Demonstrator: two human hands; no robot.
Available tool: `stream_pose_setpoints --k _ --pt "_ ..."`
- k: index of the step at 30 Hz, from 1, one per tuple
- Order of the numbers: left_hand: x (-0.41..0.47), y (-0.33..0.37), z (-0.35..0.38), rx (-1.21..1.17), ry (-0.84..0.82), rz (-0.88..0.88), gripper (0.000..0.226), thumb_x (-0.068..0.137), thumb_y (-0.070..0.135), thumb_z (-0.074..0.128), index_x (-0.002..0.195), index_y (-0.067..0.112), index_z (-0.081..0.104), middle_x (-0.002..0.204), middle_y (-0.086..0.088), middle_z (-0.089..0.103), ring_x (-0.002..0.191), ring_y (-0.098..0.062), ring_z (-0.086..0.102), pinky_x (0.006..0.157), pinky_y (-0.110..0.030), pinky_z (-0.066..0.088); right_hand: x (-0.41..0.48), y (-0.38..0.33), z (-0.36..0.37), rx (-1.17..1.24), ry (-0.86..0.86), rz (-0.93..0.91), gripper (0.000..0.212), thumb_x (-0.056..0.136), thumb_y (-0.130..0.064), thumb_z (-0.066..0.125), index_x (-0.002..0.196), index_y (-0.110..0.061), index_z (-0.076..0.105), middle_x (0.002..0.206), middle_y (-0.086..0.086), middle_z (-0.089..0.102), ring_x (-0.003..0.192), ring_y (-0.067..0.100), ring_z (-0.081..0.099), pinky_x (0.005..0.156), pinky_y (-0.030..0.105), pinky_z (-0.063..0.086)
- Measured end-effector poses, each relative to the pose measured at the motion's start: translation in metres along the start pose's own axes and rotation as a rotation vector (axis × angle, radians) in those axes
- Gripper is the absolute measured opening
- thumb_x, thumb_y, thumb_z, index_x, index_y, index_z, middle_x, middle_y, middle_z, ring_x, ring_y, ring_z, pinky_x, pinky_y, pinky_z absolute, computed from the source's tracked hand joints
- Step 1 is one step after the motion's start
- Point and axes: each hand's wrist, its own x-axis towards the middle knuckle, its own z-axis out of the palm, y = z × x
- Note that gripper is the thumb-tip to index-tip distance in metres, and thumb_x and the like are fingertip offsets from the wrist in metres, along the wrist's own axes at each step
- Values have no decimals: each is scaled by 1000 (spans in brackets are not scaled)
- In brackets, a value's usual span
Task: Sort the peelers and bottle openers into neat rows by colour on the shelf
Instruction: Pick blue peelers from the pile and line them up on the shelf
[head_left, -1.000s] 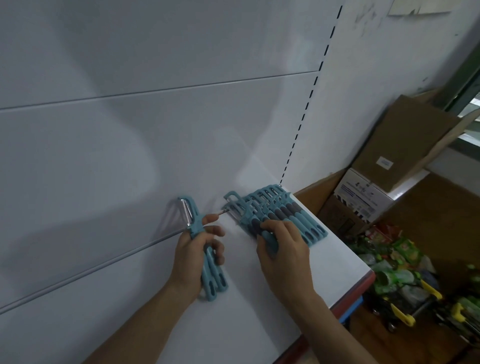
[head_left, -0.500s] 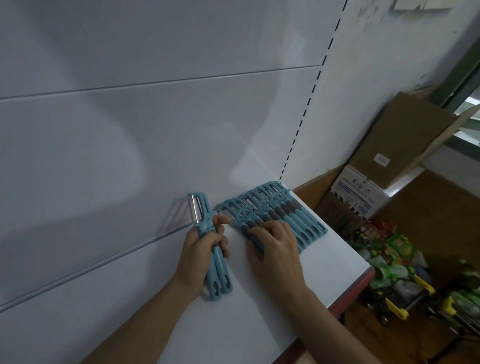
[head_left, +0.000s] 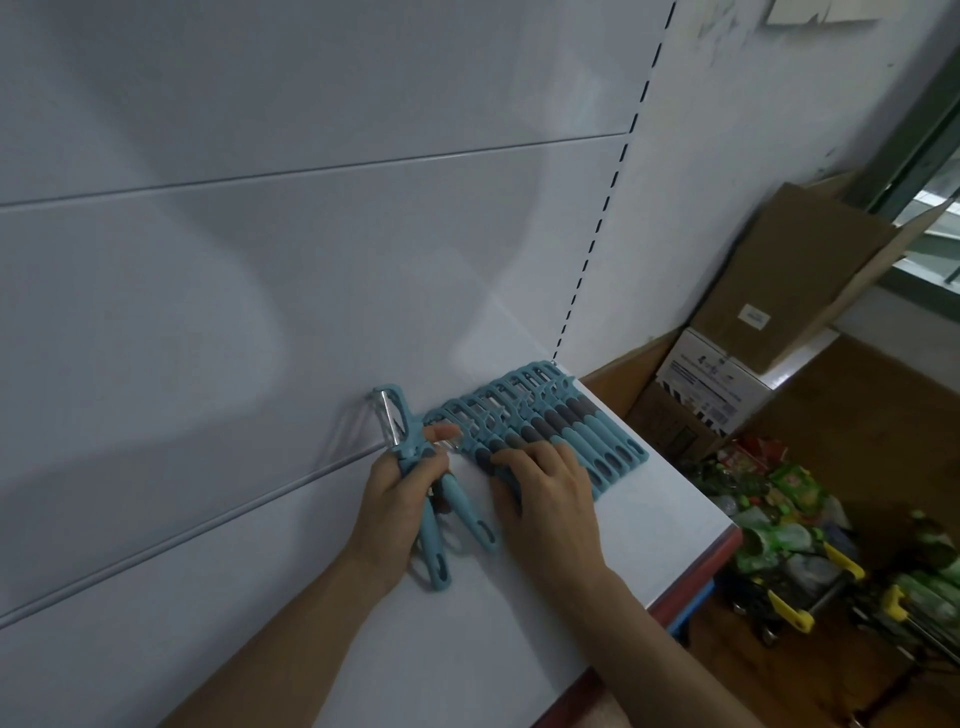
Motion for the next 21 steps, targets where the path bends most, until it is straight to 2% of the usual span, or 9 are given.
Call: stream_pose_setpoints --k 2,4,6,8,9,12,15,18,21 --pt "2 0 -1 9 -10 1 20 100 9 62 117 14 71 72 0 59 68 -13 54 61 -28 50 0 -6 -9 127 44 4 22 100 -37 54 109 -25 71 105 -11 65 96 7 53 82 26 48" --pt "4 0 -3 -15 6 -15 20 97 6 65 114 12 74 77 -2 63 70 -15 55 62 -28 51 -1 -16 -21 367 52 59 26 101 -40 46 106 -27 68 101 -20 62 94 1 56 78 16 47" --pt "3 2 -3 -55 -6 -7 19 90 10 72 108 10 77 79 -13 65 71 -21 55 62 -31 50 -2 -25 -29 519 -27 73 19 101 -47 51 107 -33 61 100 -26 59 93 1 60 72 16 51" --pt "-1 5 -1 -36 -38 2 24 83 19 75 105 9 78 86 -26 68 74 -28 59 66 -37 51 -5 -31 -29 556 -95 26 19 96 -45 64 111 -36 56 101 -28 60 89 2 63 69 14 51" --pt "-2 6 1 -26 -34 7 24 84 21 75 103 7 77 87 -26 70 72 -29 60 64 -36 52 -7 -31 -26 573 -103 7 23 94 -38 69 113 -37 54 102 -29 60 86 1 64 69 14 52" --pt "-6 7 3 58 46 16 26 102 23 60 95 0 70 75 -16 68 54 -24 54 48 -30 46 -10 -29 -20 544 -49 54 35 94 -18 71 113 -38 50 106 -27 59 87 -6 63 74 13 55" --pt "-13 6 1 103 93 18 37 108 28 48 88 -1 60 59 -13 56 45 -22 49 43 -28 41 -10 -23 -22 427 -7 93 31 97 -17 65 115 -35 48 112 -17 57 95 -4 57 77 8 49" --pt "-18 11 -7 -172 43 -100 27 104 26 47 87 7 53 51 -3 33 37 -13 30 39 -20 25 -7 -16 -24 308 -48 87 24 98 -23 64 120 -25 55 117 -6 62 96 3 53 80 16 46" --pt "-14 17 -13 -549 -71 -190 11 87 27 45 85 17 50 55 2 26 38 -8 25 44 -23 14 -7 -14 -19 212 -23 45 27 93 -24 72 118 -18 63 116 -2 61 97 4 47 82 19 42"
